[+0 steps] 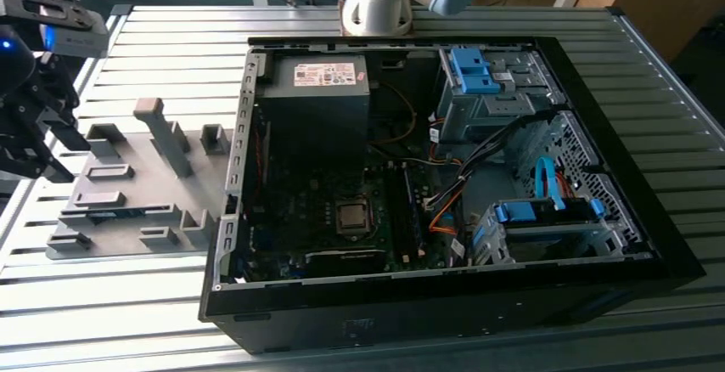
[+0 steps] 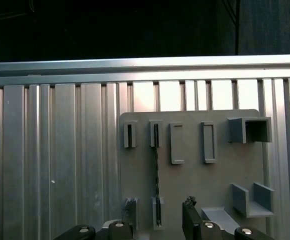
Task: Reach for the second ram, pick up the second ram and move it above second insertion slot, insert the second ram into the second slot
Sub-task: 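Pick up the second ram and move it above second insertion slot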
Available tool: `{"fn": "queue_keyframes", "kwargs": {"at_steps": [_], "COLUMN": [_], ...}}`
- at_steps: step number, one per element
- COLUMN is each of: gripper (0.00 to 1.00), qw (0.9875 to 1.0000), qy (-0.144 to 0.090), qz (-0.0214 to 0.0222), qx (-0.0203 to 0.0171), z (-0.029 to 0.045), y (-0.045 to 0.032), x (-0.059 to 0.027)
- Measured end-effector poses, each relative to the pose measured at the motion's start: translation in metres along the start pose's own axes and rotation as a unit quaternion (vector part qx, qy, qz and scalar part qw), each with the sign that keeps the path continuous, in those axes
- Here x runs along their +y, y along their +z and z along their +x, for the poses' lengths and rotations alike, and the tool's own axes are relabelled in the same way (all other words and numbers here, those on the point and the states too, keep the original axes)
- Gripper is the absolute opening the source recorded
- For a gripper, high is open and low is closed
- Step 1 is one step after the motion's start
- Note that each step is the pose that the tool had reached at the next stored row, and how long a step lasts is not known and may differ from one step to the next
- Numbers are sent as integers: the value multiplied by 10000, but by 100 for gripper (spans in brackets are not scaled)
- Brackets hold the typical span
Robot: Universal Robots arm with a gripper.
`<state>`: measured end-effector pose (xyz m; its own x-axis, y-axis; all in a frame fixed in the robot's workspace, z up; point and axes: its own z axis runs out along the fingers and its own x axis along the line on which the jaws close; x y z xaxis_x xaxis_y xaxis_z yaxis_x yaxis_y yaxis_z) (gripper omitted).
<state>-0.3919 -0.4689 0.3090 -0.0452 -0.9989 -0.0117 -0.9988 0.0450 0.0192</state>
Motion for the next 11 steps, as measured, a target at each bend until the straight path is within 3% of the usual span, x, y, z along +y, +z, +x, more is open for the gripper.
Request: {"fn": "queue_keyframes", "kwargs": {"at_steps": [11], "gripper": [49], "qw": [10000], "qy": [0], "qz": [-1], "qx": [1], "z": [-6], "y": [175], "x": [40]}}
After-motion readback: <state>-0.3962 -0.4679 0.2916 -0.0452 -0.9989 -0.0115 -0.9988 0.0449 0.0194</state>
